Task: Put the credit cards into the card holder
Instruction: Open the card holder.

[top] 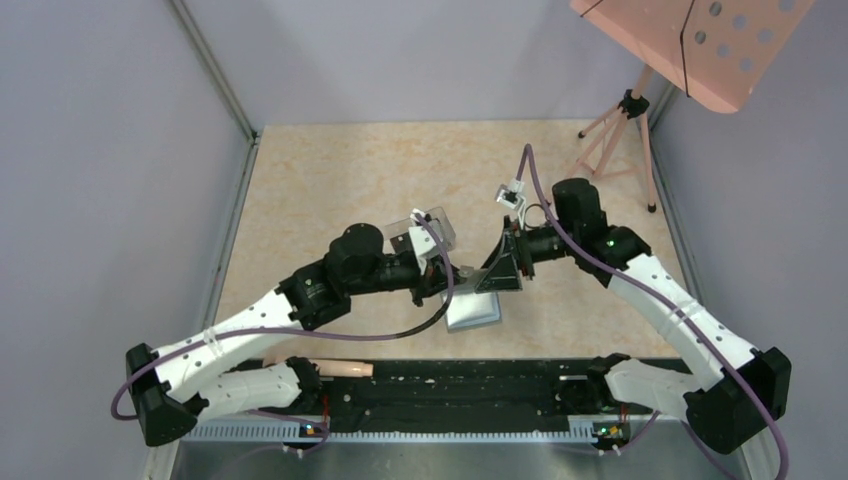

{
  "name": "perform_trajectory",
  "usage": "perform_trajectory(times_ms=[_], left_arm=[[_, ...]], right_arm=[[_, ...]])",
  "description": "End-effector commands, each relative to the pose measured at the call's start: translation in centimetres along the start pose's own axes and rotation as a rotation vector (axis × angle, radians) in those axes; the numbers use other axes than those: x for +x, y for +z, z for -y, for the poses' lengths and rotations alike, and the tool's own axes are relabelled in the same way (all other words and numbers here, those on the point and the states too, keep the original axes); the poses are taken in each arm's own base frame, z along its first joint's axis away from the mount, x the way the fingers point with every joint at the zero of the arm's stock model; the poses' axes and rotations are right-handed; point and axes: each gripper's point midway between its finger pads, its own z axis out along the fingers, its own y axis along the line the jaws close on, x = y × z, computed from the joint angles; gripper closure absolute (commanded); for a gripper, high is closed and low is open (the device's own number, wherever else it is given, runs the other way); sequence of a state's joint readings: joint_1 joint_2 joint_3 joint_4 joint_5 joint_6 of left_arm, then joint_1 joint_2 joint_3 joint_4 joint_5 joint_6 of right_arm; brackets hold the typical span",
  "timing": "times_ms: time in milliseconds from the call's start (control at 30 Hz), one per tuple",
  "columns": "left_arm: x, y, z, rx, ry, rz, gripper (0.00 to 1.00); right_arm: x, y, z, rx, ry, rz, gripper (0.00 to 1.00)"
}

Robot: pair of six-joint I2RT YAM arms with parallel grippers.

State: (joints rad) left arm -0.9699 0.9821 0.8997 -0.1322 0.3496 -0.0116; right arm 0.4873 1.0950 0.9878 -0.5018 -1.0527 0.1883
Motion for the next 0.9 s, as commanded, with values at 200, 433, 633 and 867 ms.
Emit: perform_trajectory(times_ms=[200, 433, 633, 867], left_arm=[[-2.5, 0.6, -0.3, 0.013, -0.070, 0.056, 0.61], [1.5, -0.7, -5.9, -0.366, -0.336, -0.012, 0.03], [7.1, -1.3, -8.3, -0.523, -0.652, -0.154, 0.03], [11.5, -0.2, -8.1, -0.546, -0.819, -0.270, 0.07]], right_arm=[[-0.6, 0.8, 2.0, 0.071, 0.015, 0.042, 1.00], [-1.1, -1.0, 5.4, 0.235, 0.090, 0.135, 1.00], [-1.0, -2.4, 6.6, 0.272, 0.114, 0.179, 1.00], [-0.9, -2.7, 6.5, 0.264, 0.105, 0.197, 1.00]])
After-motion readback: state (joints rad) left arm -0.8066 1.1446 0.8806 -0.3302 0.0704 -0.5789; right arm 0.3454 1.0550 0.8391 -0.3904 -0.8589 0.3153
